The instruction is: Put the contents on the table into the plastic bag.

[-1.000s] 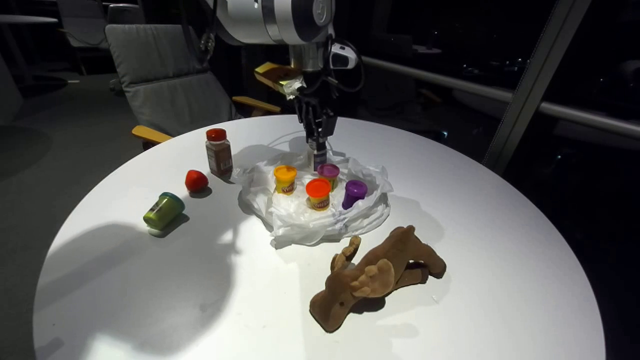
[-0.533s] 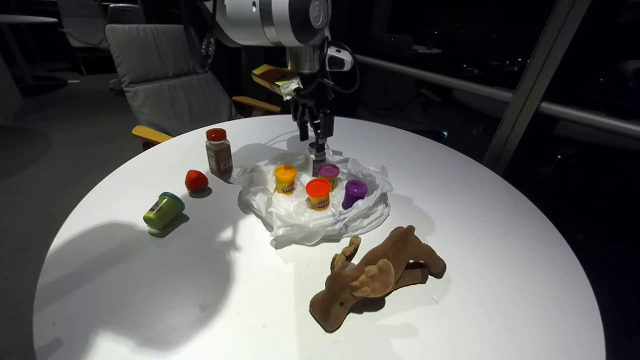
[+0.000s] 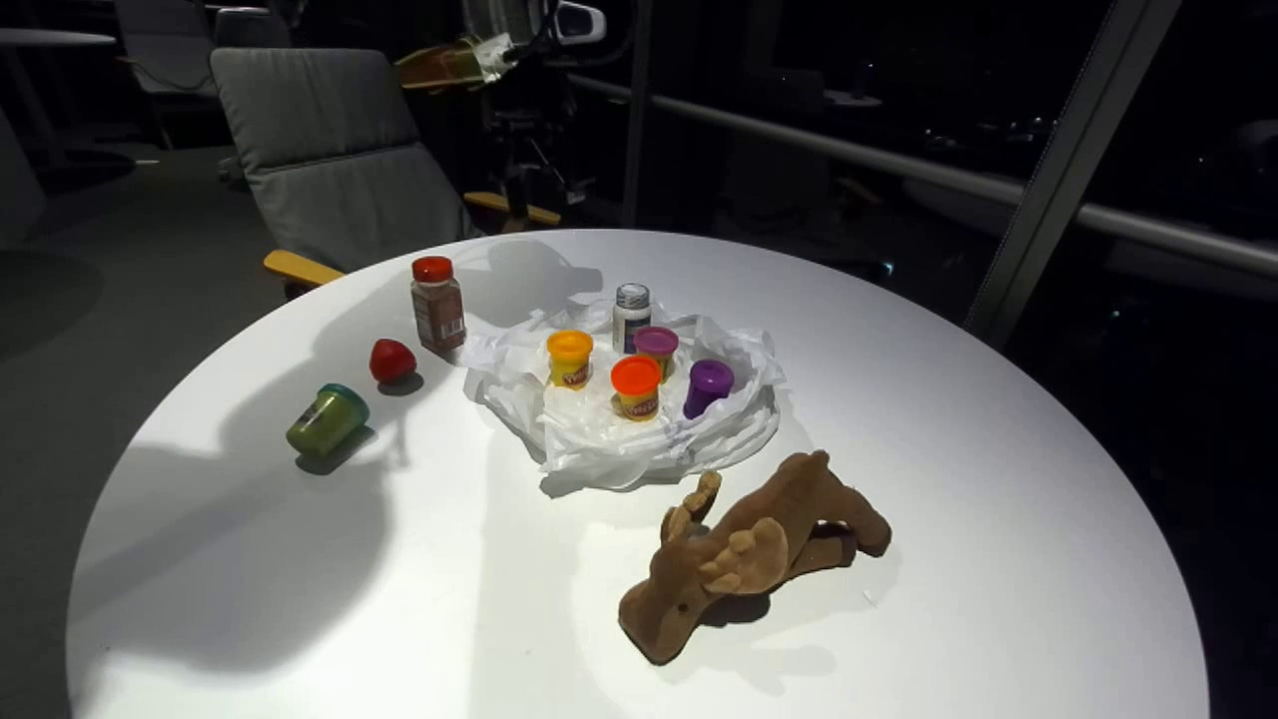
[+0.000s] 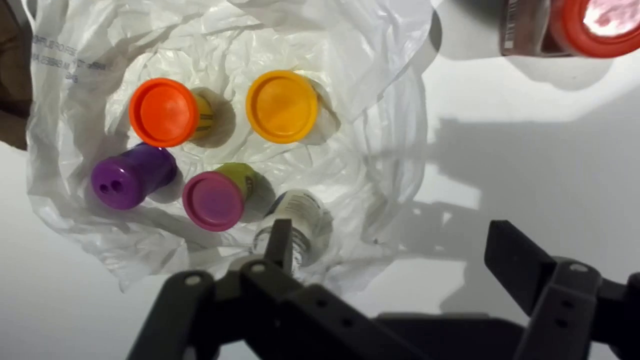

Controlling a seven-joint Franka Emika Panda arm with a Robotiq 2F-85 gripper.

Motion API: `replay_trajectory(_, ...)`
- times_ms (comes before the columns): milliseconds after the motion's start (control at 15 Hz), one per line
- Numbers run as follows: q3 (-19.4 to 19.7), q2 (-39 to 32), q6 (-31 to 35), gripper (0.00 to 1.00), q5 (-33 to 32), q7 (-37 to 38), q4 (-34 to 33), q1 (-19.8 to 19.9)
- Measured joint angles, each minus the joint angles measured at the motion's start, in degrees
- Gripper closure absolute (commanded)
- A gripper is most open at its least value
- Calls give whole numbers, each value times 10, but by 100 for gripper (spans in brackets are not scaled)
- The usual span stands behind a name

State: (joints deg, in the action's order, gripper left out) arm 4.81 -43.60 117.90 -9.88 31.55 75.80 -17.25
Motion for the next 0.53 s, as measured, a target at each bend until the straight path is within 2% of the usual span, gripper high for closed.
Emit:
replay_trajectory(267, -19, -1, 11, 0, -24, -27, 1, -29)
replay_trajectory(533, -38, -10, 55, 0, -25, -38, 14, -42)
